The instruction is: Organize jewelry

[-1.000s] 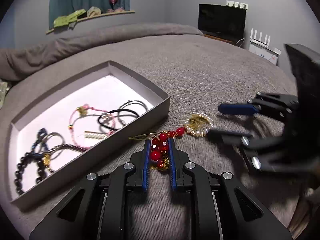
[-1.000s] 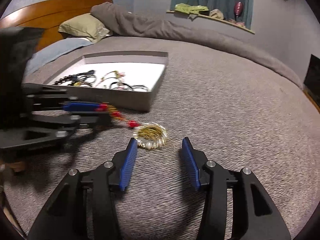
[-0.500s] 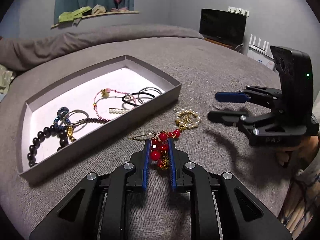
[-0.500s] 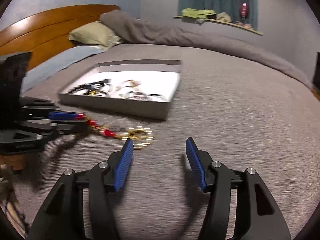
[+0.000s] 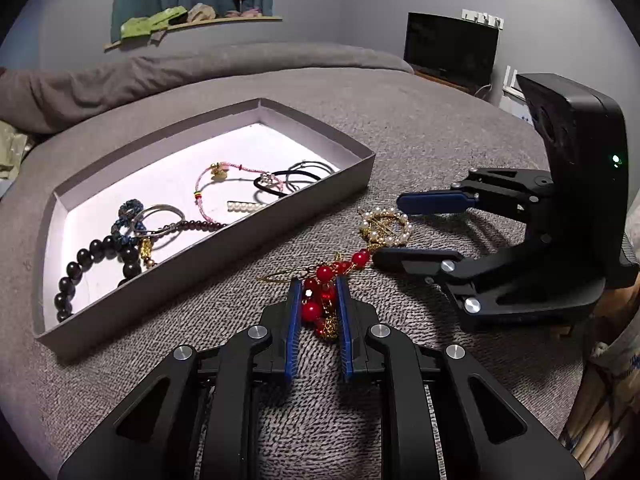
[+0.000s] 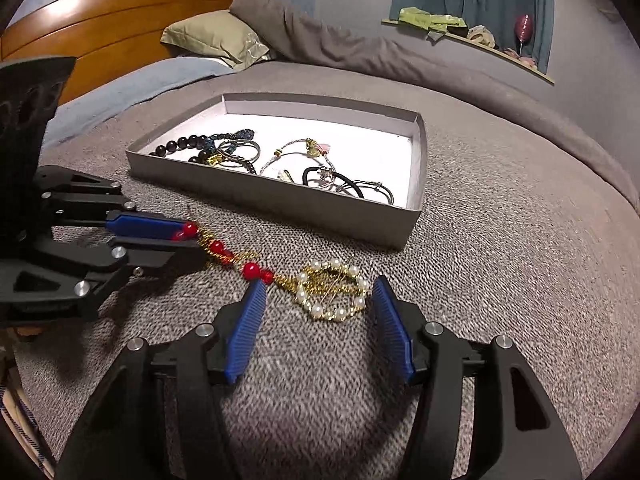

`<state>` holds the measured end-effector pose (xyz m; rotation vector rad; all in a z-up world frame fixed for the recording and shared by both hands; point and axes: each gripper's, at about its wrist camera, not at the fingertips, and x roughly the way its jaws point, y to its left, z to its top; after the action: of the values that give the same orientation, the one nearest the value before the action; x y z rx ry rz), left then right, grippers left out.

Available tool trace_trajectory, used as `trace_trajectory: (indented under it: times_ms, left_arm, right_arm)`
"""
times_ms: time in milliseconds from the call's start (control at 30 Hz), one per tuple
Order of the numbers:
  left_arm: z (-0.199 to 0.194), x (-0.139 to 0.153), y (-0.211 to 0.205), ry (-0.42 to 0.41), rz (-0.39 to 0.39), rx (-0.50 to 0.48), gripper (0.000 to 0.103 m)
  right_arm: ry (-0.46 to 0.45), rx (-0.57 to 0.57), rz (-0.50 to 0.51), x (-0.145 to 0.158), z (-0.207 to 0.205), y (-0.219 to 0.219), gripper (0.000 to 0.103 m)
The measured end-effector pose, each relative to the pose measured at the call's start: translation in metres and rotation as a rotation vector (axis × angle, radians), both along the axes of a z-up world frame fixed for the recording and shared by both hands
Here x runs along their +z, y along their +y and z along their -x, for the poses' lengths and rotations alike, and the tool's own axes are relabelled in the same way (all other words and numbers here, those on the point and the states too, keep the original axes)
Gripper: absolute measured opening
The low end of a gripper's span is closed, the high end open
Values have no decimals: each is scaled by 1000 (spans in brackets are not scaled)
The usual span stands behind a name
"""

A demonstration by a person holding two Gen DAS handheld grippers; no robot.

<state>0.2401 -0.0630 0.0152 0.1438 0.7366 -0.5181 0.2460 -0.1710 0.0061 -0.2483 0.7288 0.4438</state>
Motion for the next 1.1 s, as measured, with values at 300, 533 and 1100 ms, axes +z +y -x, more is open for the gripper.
trace_trajectory:
  times_ms: [300,533,1100]
  left_arm:
    - [-5,-4,9,8,-6,34,18]
    - [-8,1,19,-15,9,80,18]
    - [-1,25,35,-101,83,130,18]
  right_arm:
    - [18,26,-59,5,7,-15,37]
    - [98,64,-371,23,7,-48,37]
    - [185,73,-605,24,4,-65,36]
